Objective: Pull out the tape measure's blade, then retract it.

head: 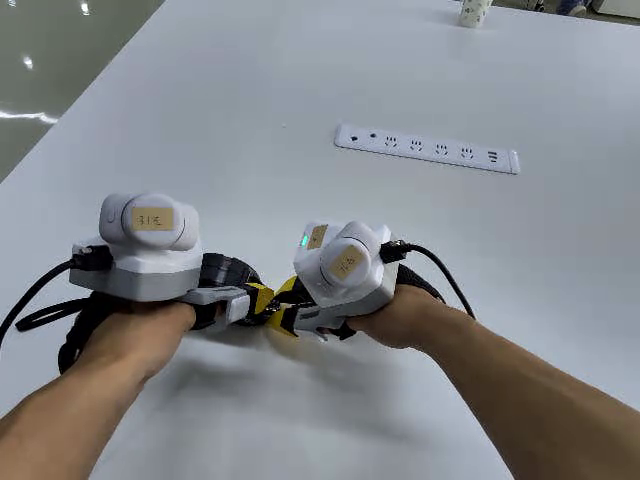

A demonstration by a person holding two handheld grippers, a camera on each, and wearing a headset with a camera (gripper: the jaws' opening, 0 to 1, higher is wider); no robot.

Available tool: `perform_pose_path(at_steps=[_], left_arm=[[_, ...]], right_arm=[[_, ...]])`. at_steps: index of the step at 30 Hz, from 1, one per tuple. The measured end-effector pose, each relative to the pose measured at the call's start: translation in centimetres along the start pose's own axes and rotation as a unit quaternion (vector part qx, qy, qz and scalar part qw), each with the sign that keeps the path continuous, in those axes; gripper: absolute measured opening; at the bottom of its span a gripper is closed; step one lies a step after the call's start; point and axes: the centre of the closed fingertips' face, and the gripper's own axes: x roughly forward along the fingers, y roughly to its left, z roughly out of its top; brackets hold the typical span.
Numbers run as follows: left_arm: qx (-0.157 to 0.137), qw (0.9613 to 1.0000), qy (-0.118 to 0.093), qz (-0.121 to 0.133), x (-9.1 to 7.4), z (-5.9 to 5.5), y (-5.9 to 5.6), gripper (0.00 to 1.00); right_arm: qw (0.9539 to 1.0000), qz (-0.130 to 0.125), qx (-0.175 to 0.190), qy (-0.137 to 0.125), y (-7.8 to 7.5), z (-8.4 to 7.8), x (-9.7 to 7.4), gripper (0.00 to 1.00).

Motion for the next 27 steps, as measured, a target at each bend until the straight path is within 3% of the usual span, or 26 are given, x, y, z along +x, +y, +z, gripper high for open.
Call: perform_pose_path(at_steps=[14, 27], left_arm=[[-0.007, 0.9999, -0.007, -0.003, 0.1, 0.0, 0.0, 0.60], [0.005, 0.9998, -0.012, -0.012, -0.2, 0.0, -0.4, 0.64]], right_arm=[[1.0000, -0.006, 0.005, -0.004, -0.3, 0.0, -0.3, 0.15], [0.9997, -0.006, 0.022, -0.010, 0.1, -0.6, -1.5, 0.19]])
